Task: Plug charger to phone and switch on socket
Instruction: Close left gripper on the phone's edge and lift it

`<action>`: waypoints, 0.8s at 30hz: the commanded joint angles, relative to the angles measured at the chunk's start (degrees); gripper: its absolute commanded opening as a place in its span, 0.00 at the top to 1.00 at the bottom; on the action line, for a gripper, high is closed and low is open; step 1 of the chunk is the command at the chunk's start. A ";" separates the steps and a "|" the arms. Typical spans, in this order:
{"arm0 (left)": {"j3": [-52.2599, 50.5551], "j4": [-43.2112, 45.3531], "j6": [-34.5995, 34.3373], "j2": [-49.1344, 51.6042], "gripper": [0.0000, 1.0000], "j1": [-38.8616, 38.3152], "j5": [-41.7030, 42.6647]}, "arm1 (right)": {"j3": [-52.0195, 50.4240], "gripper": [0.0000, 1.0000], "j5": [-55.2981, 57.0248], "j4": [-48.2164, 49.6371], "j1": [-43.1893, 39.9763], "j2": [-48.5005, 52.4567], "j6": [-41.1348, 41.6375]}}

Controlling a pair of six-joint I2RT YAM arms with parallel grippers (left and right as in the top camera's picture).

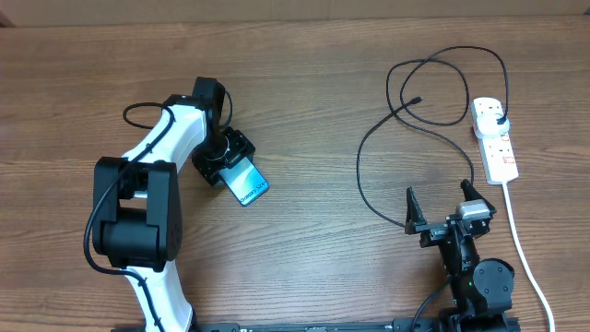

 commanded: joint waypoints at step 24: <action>1.62 -7.58 18.38 4.57 0.39 -0.63 16.74 | -0.61 0.00 0.50 0.37 0.17 -0.46 -0.07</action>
